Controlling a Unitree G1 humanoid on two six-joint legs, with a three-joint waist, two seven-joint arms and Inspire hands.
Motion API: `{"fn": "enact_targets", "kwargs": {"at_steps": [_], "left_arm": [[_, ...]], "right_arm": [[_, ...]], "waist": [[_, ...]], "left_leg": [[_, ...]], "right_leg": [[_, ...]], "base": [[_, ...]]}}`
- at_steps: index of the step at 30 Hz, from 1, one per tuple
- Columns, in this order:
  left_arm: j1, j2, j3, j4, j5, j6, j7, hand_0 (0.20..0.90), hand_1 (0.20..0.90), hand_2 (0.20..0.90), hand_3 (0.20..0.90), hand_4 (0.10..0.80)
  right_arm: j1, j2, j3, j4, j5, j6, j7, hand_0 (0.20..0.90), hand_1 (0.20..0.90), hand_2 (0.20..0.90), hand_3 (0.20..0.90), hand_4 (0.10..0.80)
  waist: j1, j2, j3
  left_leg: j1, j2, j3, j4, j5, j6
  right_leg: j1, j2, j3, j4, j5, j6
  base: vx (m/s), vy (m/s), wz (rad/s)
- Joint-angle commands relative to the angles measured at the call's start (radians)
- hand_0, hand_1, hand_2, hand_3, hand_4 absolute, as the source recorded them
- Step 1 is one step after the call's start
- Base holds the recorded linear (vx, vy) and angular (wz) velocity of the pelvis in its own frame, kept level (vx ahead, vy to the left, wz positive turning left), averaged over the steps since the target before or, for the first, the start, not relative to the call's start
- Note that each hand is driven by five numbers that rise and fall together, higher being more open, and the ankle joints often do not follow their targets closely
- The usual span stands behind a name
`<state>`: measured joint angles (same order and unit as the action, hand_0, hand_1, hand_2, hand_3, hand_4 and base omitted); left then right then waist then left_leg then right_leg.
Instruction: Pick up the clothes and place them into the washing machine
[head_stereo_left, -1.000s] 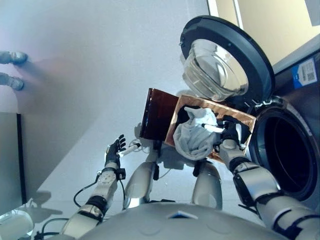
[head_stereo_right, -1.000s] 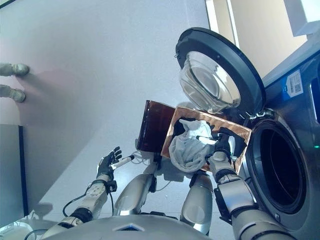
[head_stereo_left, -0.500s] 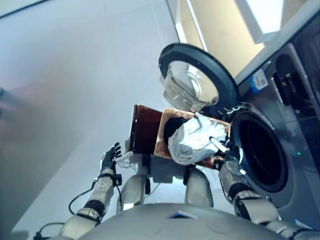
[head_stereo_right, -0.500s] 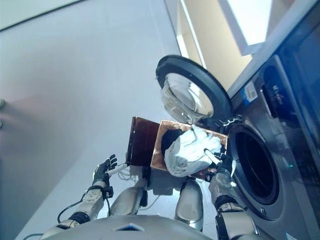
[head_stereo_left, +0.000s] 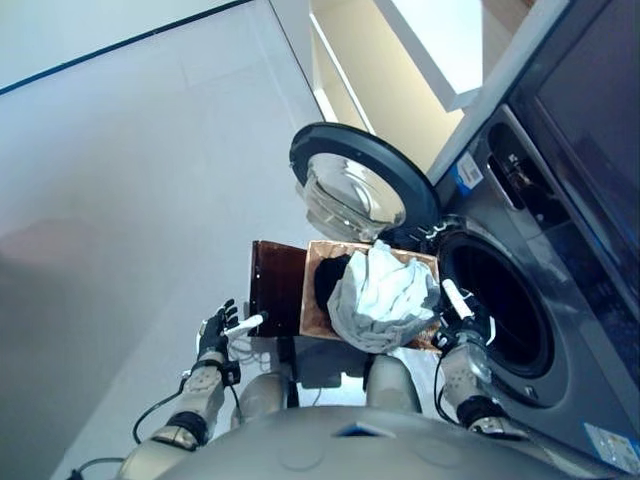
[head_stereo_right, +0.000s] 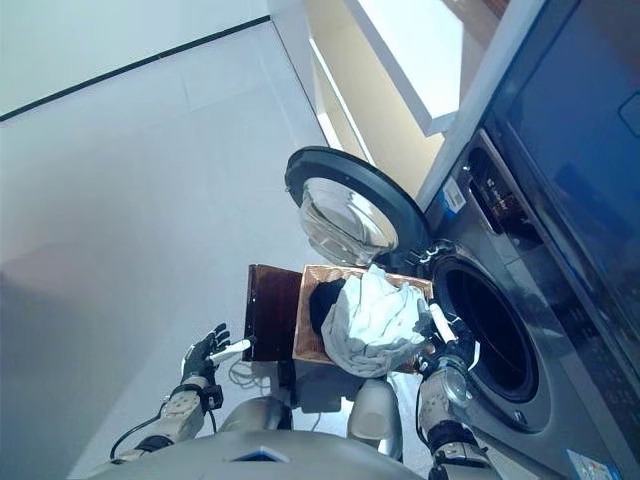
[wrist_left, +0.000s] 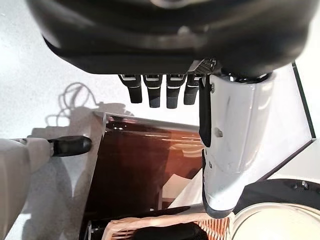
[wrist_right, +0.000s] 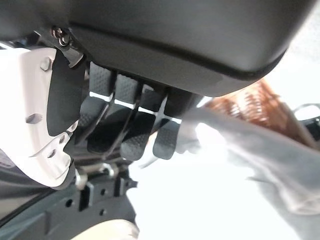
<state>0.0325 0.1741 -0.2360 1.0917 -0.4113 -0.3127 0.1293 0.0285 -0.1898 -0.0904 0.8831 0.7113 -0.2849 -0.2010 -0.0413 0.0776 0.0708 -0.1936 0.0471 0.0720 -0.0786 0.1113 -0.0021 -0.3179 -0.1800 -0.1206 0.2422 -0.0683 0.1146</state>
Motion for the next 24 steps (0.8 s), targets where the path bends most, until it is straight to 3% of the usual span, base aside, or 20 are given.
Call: {"fn": "enact_targets", "kwargs": {"at_steps": [1, 6, 11, 24], "left_arm": [[-0.058, 0.059, 0.053, 0.032, -0.006, -0.058, 0.002, 0.900, 0.900, 0.900, 0.900, 0.800], [-0.092, 0.057, 0.038, 0.075, 0.039, -0.035, 0.018, 0.900, 0.900, 0.900, 0.900, 0.800], [-0.119, 0.053, 0.040, 0.091, 0.067, -0.016, 0.030, 0.900, 0.900, 0.900, 0.900, 0.800], [-0.102, 0.049, 0.020, -0.003, 0.083, -0.013, 0.020, 0.900, 0.900, 0.900, 0.900, 0.800]], "right_arm": [[-0.016, -0.073, 0.045, -0.033, -0.220, -0.021, -0.043, 0.900, 0.900, 0.900, 0.900, 0.800], [-0.162, -0.117, 0.150, 0.268, -0.474, 0.106, -0.144, 0.900, 0.900, 0.900, 0.900, 0.800], [-0.308, -0.114, 0.254, 0.417, -0.600, 0.154, -0.167, 0.900, 0.900, 0.900, 0.900, 0.800], [-0.522, -0.182, 0.264, 0.582, -0.587, 0.196, -0.189, 0.900, 0.900, 0.900, 0.900, 0.800]], "waist": [[0.007, -0.044, 0.025], [0.029, -0.044, 0.033], [0.055, -0.039, 0.053], [0.114, -0.016, 0.092]], "left_leg": [[0.085, 0.028, 0.004, 0.015, -0.099, -0.099], [0.060, 0.024, -0.012, 0.020, -0.095, -0.096], [0.036, 0.018, -0.035, 0.027, -0.090, -0.094], [-0.027, 0.006, -0.067, 0.023, -0.063, -0.093]], "right_leg": [[0.098, -0.067, 0.029, -0.251, 0.153, 0.042], [0.090, -0.067, 0.019, -0.251, 0.153, 0.038], [0.087, -0.073, 0.002, -0.244, 0.152, 0.035], [0.056, -0.085, -0.033, -0.253, 0.176, 0.037]], "base": [[-0.005, -0.021, -0.06], [-0.015, -0.008, 0.00], [-0.026, -0.007, 0.08], [-0.036, 0.001, 0.12]]}}
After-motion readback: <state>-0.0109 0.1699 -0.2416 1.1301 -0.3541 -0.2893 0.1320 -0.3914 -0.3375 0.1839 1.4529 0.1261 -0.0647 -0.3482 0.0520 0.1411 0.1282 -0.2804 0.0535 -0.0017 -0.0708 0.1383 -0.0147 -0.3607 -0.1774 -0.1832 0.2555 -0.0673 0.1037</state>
